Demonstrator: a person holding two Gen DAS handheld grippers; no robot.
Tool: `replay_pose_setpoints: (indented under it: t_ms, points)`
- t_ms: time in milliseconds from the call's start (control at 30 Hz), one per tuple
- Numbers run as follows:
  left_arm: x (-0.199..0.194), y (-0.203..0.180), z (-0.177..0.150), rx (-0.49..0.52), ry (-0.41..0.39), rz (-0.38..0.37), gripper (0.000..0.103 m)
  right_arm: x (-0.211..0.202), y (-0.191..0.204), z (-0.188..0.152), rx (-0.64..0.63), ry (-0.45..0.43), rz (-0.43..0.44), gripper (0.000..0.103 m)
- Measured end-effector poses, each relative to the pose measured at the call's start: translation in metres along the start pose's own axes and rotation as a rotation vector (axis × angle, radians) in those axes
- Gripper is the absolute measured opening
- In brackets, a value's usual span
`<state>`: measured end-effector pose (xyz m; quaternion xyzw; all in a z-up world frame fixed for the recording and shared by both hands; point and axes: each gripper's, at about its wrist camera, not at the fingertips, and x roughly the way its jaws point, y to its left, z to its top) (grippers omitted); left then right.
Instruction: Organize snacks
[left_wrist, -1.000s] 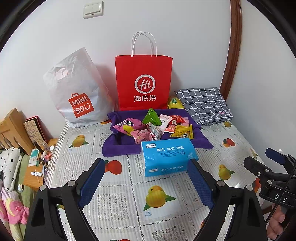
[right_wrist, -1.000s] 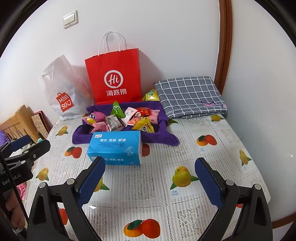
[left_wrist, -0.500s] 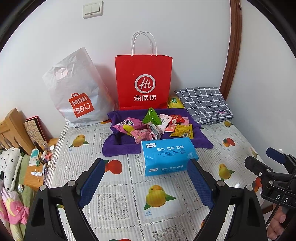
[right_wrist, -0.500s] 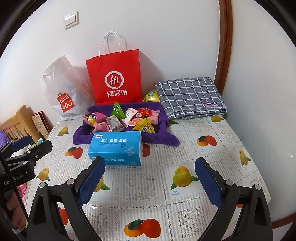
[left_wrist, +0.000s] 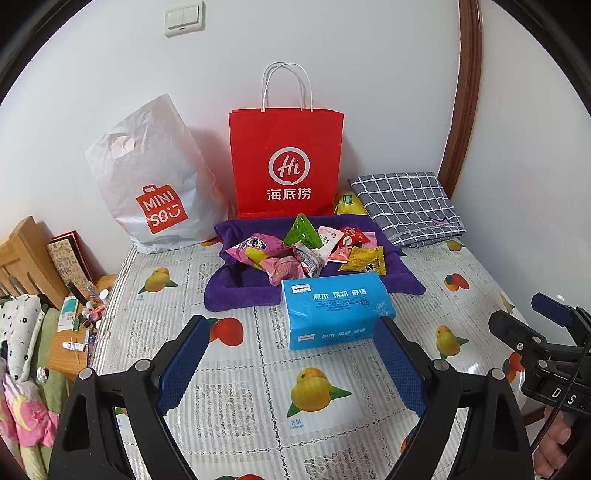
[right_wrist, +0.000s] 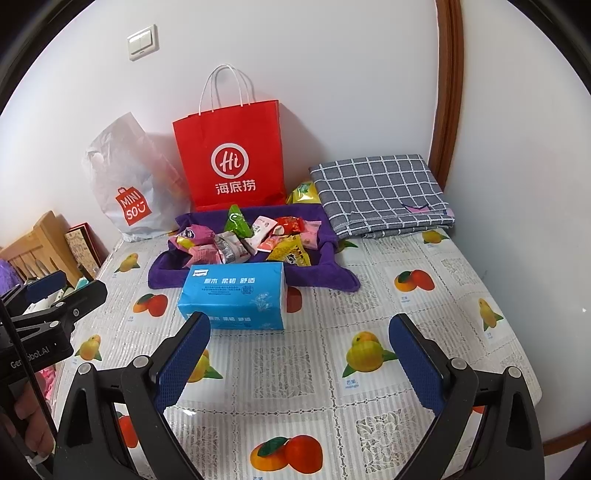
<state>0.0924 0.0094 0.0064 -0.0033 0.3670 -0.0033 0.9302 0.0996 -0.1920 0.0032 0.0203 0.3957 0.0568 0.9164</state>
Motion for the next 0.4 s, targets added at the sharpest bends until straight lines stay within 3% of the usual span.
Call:
replay_pose_setpoints:
  t_ms: [400]
  points:
    - [-0.0001, 0.0000, -0.0001, 0.000, -0.002, -0.003, 0.090, -0.0001, -0.0008, -0.0006, 0.002, -0.001, 0.000, 0.096]
